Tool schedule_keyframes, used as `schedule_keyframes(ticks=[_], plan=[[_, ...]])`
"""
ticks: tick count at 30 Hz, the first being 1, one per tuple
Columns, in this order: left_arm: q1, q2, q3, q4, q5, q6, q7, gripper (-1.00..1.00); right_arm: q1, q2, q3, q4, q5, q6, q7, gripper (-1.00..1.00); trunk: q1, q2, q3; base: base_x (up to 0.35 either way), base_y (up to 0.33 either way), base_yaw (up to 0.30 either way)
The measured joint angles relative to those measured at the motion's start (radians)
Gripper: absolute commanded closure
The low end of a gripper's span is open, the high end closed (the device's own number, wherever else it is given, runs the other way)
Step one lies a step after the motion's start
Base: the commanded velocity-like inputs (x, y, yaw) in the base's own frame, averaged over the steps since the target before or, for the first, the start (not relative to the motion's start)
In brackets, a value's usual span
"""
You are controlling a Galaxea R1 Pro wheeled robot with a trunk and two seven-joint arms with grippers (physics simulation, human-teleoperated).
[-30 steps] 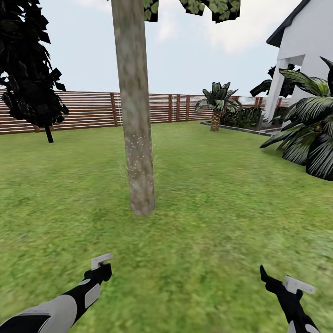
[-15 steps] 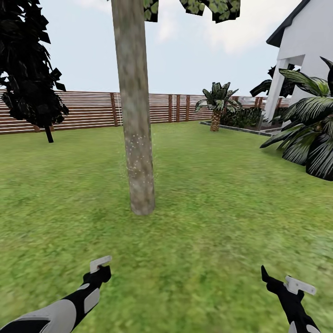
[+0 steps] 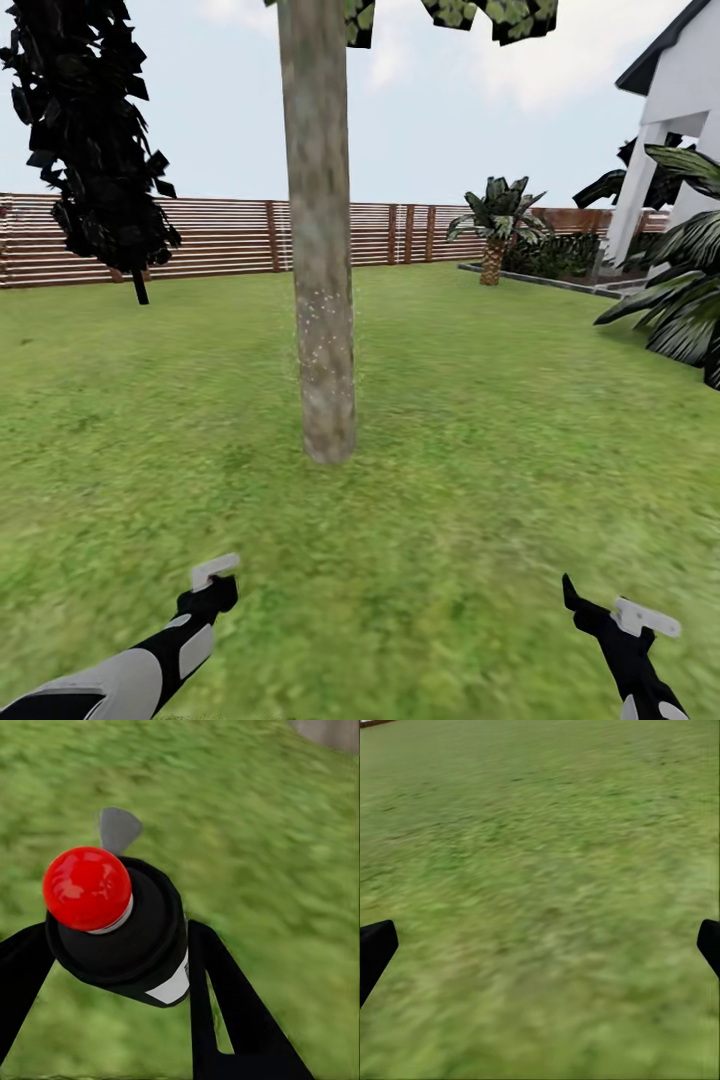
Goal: In the garden, pick up the pesticide atomizer on the floor and spray pesticide onto both trees until each tree trunk is fully covered.
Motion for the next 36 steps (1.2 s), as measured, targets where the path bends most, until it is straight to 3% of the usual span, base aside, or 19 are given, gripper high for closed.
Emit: schedule_keyframes(ticks=[8,36], plan=[[0.008,0.001,0.0,0.0,0.0,0.0,0.0,1.0,0.0,0.0,-0.001,-0.002,-0.002,0.0,0.002,-1.0,0.0,0.0,0.0,0.0,0.0,0.094],[0.009,0.002,0.0,0.0,0.0,0.0,0.0,1.0,0.0,-0.001,-0.002,-0.001,-0.002,-0.001,-0.002,-1.0,0.0,0.0,0.0,0.0,0.0,0.285]])
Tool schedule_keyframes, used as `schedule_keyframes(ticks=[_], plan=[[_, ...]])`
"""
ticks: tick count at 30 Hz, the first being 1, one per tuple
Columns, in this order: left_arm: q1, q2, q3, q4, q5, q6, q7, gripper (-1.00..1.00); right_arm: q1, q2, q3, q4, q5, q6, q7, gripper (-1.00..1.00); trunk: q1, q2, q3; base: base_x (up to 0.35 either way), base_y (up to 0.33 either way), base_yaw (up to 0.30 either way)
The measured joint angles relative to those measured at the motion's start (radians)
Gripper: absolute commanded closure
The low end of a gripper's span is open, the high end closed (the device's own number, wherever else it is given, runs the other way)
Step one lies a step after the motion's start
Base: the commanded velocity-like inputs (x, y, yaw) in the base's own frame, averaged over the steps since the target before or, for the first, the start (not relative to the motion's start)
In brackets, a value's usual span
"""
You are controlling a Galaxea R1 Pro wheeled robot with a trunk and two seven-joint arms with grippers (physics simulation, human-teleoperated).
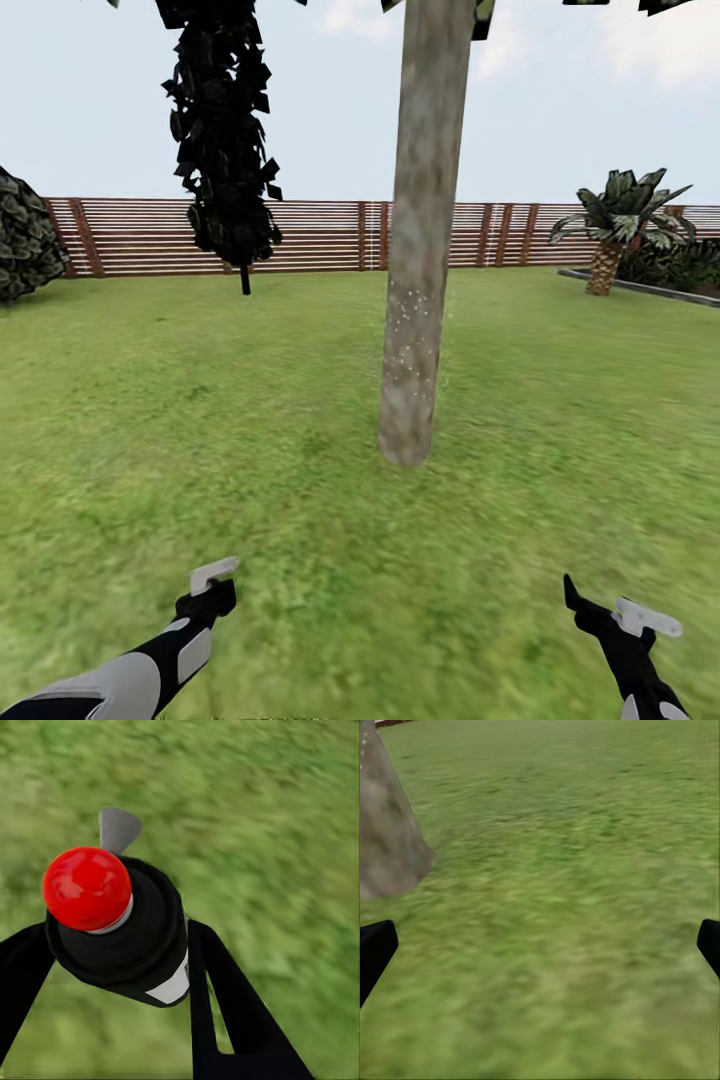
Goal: In the garden, pick up the pesticide atomizer on the floor and spray pesticide onto both trees until each tree trunk is fully covered.
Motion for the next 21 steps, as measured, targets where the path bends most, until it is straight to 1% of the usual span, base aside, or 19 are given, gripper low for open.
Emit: schedule_keyframes(ticks=[21], plan=[[0.0,0.0,0.0,0.0,0.0,0.0,0.0,1.0,0.0,0.001,0.0,0.001,0.001,-0.002,0.001,-1.0,0.0,0.0,0.0,0.0,0.0,0.288]])
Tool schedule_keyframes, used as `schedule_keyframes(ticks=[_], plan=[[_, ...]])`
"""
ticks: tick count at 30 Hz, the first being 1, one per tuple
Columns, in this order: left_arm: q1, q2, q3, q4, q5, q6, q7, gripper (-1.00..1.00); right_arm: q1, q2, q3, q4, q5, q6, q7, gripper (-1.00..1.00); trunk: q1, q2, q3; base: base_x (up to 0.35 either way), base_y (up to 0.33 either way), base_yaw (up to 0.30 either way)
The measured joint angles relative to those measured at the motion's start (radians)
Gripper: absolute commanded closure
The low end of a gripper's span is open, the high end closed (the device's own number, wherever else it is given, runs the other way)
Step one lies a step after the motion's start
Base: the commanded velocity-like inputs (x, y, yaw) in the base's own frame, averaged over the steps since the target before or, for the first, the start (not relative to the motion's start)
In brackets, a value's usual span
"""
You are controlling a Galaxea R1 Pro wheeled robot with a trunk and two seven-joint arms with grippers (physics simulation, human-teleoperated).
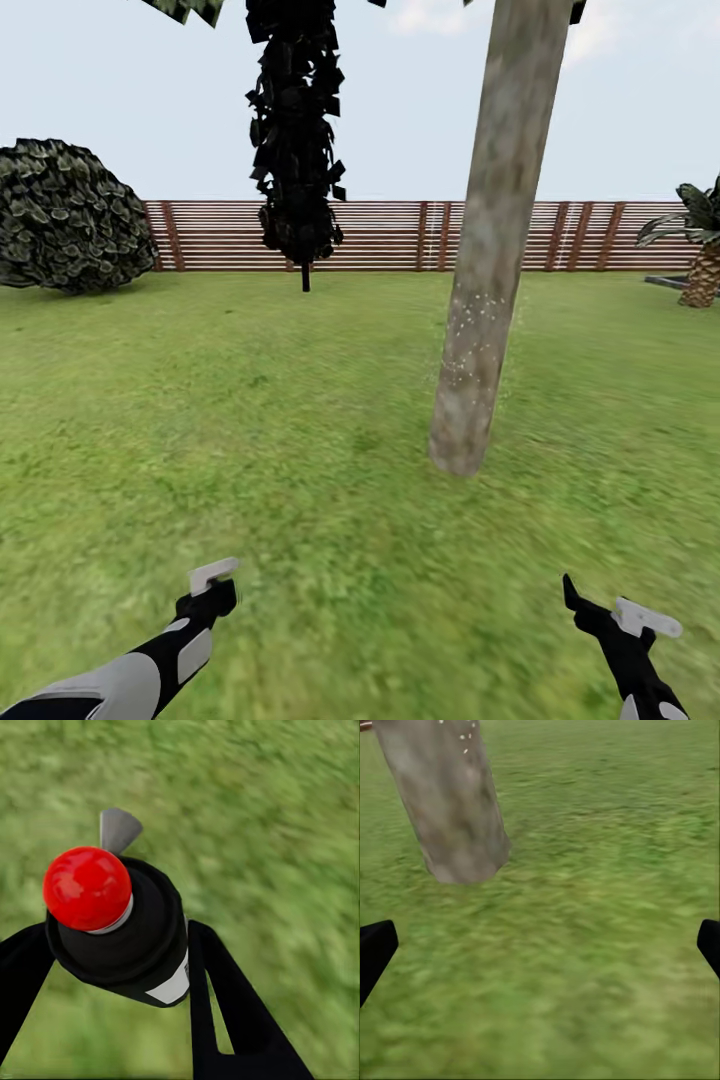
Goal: In the garden, pick up the pesticide atomizer on the floor and spray pesticide onto both trees until each tree trunk is fully covered.
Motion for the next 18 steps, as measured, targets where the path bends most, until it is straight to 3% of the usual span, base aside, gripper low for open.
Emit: schedule_keyframes(ticks=[18], plan=[[0.0,-0.001,0.0,0.0,0.0,0.0,0.0,1.0,0.0,0.0,0.0,0.001,0.0,-0.001,0.0,-1.0,0.0,0.0,0.0,0.0,0.0,0.288]])
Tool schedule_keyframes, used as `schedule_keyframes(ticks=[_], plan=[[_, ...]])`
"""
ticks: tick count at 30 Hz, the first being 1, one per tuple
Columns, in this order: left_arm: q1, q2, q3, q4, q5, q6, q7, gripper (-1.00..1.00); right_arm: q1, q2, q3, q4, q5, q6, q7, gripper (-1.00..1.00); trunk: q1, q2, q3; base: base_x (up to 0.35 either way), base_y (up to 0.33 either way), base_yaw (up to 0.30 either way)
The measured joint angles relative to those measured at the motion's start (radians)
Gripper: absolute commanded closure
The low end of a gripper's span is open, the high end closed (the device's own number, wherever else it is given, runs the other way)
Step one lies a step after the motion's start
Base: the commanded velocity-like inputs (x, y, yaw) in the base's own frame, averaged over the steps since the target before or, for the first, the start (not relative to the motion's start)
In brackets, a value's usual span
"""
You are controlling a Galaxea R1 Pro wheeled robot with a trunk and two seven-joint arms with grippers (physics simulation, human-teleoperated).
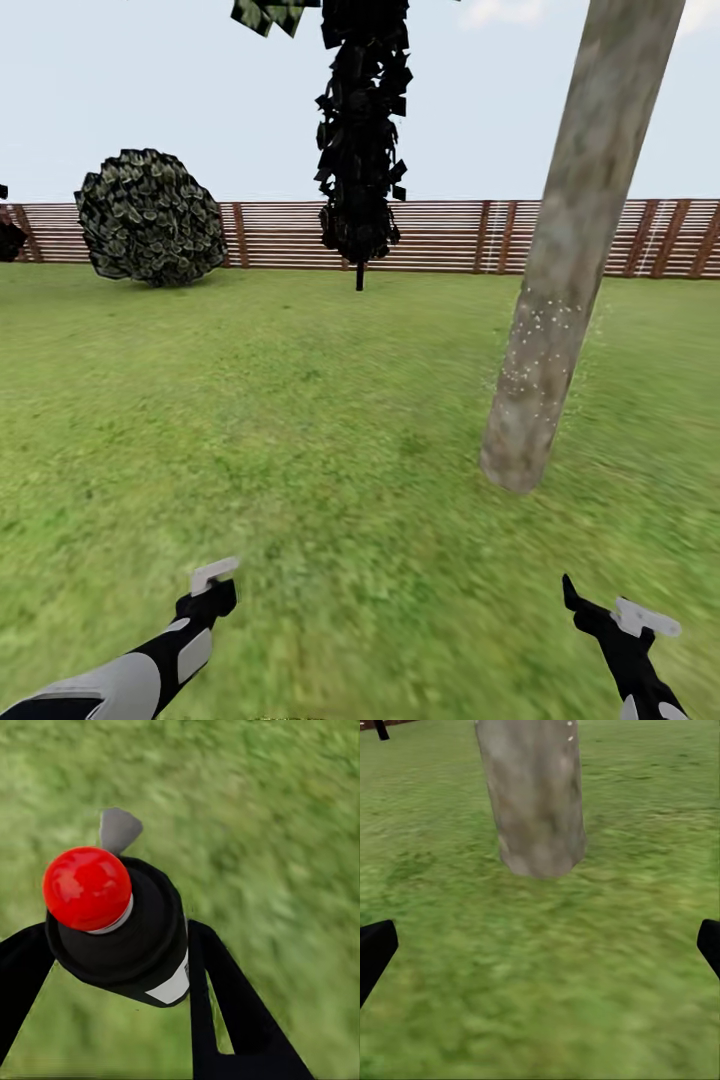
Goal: In the garden, pick up the pesticide atomizer on the floor and spray pesticide onto both trees until each tree trunk is fully covered.
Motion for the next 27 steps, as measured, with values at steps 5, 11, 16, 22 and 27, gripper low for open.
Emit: schedule_keyframes(ticks=[5,11,16,22,27], plan=[[0.0,0.001,0.0,0.0,0.0,0.0,0.0,1.0,0.0,0.0,0.0,0.0,0.0,0.0,0.0,-1.0,0.0,0.0,0.0,0.0,0.0,0.288],[0.0,0.001,0.0,0.0,0.0,0.0,0.0,1.0,0.0,0.001,0.001,0.0,0.0,-0.001,0.002,-1.0,0.0,0.0,0.0,0.0,0.0,0.288],[0.0,0.0,0.0,0.0,0.0,0.0,0.0,1.0,0.0,0.002,0.002,0.0,0.0,-0.001,0.002,-1.0,0.0,0.0,0.0,0.0,0.0,0.288],[0.0,0.0,0.0,0.0,0.0,0.0,0.0,1.0,0.0,0.002,0.002,0.0,0.0,-0.001,0.002,-1.0,0.0,0.0,0.0,0.0,0.0,0.288],[0.0,0.0,0.0,0.0,0.0,0.0,0.0,1.0,0.0,0.002,0.002,0.001,0.0,-0.001,0.002,-1.0,0.0,0.0,0.0,0.0,0.0,0.288]])
